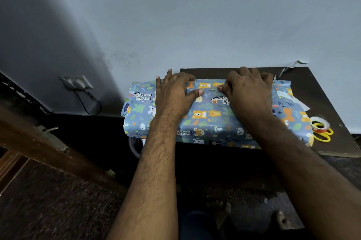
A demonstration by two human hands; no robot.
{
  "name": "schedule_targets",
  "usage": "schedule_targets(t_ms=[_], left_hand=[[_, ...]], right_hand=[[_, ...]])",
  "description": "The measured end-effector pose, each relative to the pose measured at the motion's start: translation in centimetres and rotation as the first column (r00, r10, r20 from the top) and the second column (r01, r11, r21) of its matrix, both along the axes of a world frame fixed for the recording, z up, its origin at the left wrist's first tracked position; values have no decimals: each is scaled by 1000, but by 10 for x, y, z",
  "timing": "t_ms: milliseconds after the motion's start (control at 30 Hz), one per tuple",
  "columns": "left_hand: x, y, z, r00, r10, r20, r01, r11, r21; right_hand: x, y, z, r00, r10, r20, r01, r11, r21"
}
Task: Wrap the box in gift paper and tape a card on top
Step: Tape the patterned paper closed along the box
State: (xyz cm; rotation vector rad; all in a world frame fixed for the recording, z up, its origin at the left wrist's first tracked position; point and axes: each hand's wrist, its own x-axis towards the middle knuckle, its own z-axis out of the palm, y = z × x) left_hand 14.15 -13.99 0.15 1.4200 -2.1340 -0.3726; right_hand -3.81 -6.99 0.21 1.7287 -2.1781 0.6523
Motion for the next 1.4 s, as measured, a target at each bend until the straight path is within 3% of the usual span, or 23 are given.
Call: schedule_targets(t_ms=[100,167,233,300,400,733,800,900,967,1100,1200,1300,1400], left_hand=[[-1,2,2,1000,2,4,-3,1000,26],[0,1,2,1000,-2,-20,2,999,37],[1,1,1,998,-15,-58,17,999,35],[1,2,0,992,-27,-127,32,999,31],[1,0,-4,971,-21,-240,34,998,49],[5,-5,-4,915,39,-400,39,982,186],[6,-9,-4,940,51,-338,9,985,174],[15,-17,-1,996,88,-11,-86,988,126],[21,-17,2,995,66,80,-75,991,113],[25,-6,7,984,92,151,-102,993,59],[28,2,5,987,114,113,-121,991,59],[25,5,1,1000,25,-5,-25,998,51],[20,4,2,998,-61,18,59,994,92]], right_hand=[[1,1,0,999,-15,-36,13,999,-44],[7,1,3,1000,22,18,-19,993,-115],[21,-1,5,958,135,254,-91,980,-177],[33,-4,3,841,210,499,-121,971,-205],[42,-9,1,733,203,650,-100,976,-191],[46,-11,1,747,200,634,-157,980,-124],[42,-13,2,738,189,648,-153,982,-112],[42,-14,2,750,176,638,-160,984,-84],[43,-13,2,759,174,628,-163,984,-76],[37,-10,6,772,162,614,-187,982,-24],[32,-7,6,761,173,625,-203,979,-24],[33,-5,4,767,184,614,-207,978,-35],[32,-4,5,741,197,642,-216,975,-49]])
